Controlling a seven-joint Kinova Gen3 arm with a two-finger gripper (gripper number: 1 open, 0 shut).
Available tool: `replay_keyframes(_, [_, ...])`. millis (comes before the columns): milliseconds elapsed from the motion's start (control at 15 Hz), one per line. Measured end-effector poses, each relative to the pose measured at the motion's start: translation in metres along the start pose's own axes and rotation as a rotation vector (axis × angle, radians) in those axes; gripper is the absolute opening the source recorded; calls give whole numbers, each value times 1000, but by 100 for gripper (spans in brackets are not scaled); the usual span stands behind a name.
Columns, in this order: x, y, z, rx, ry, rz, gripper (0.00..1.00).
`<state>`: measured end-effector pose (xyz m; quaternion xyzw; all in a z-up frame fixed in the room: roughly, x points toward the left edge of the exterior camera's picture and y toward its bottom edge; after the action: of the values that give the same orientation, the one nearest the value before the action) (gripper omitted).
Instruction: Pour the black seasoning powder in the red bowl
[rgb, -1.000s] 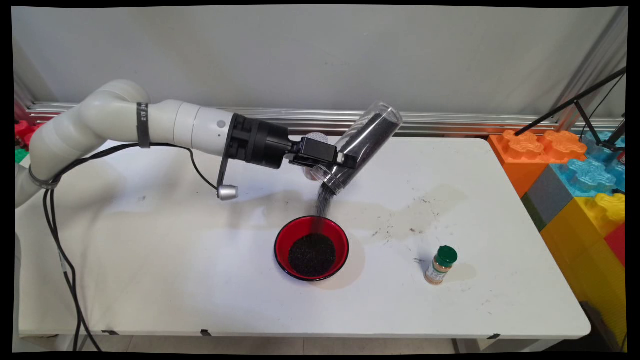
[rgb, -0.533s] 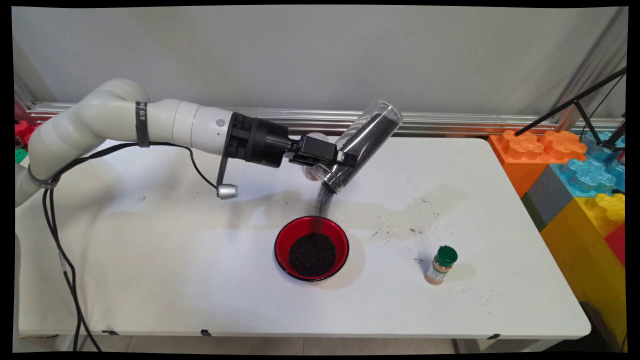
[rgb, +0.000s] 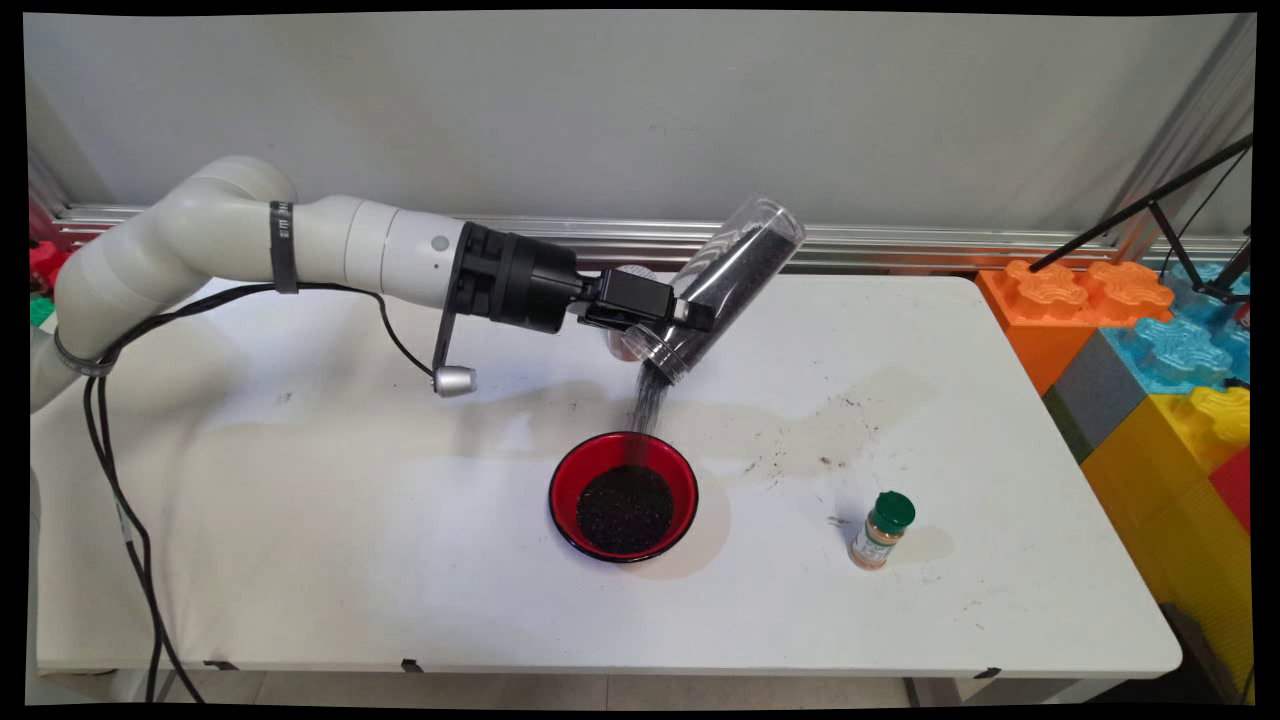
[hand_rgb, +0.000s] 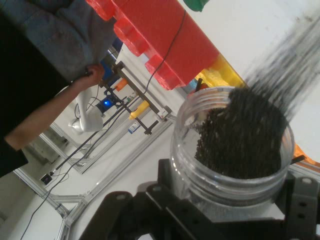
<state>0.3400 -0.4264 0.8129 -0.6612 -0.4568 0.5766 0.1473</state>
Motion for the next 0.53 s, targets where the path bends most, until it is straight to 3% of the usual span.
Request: replay_keyframes(533, [-1,-1,-1,0,-4,-2,0])
